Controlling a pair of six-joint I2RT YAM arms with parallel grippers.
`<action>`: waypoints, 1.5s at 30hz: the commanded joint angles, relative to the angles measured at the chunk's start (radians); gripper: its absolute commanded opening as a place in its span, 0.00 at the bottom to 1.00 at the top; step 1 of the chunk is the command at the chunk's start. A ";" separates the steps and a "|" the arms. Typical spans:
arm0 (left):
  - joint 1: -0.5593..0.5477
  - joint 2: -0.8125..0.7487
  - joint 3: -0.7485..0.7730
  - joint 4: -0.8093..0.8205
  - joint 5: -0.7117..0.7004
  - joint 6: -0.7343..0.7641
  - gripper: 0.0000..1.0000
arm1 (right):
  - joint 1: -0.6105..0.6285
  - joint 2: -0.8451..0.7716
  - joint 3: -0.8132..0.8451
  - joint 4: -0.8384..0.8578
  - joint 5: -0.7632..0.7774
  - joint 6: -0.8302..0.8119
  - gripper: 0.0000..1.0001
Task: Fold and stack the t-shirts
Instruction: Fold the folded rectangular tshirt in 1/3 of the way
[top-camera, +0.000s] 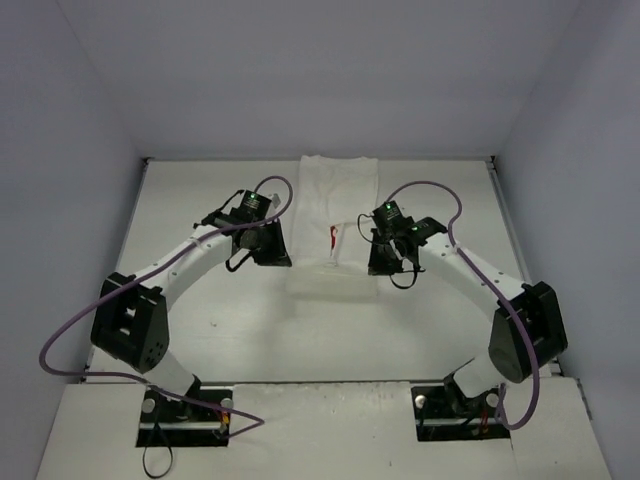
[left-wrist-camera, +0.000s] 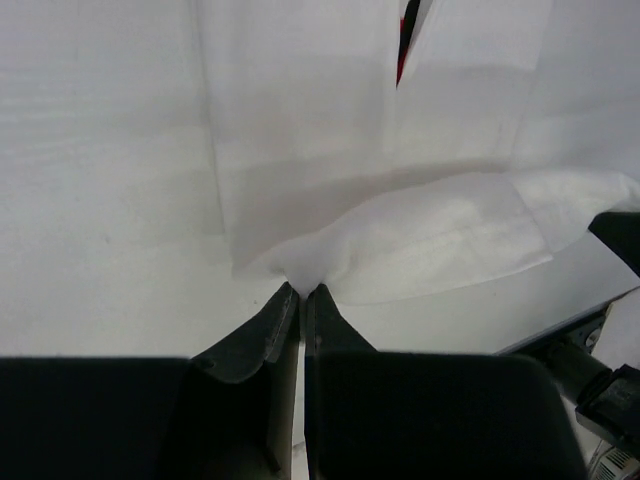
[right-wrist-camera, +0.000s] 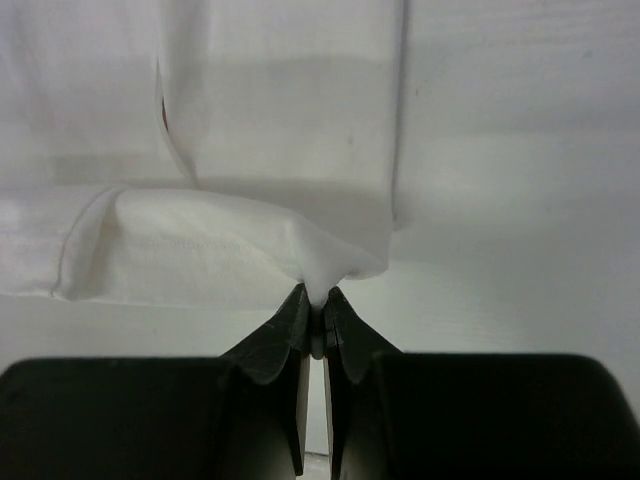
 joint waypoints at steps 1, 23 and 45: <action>0.059 0.087 0.161 -0.013 -0.026 0.094 0.00 | -0.065 0.095 0.132 -0.059 0.070 -0.107 0.00; 0.102 0.445 0.521 -0.012 -0.052 0.160 0.03 | -0.206 0.504 0.502 -0.057 -0.053 -0.208 0.04; 0.013 0.161 0.355 0.141 -0.129 0.236 0.48 | -0.240 0.461 0.665 -0.019 -0.293 -0.595 0.18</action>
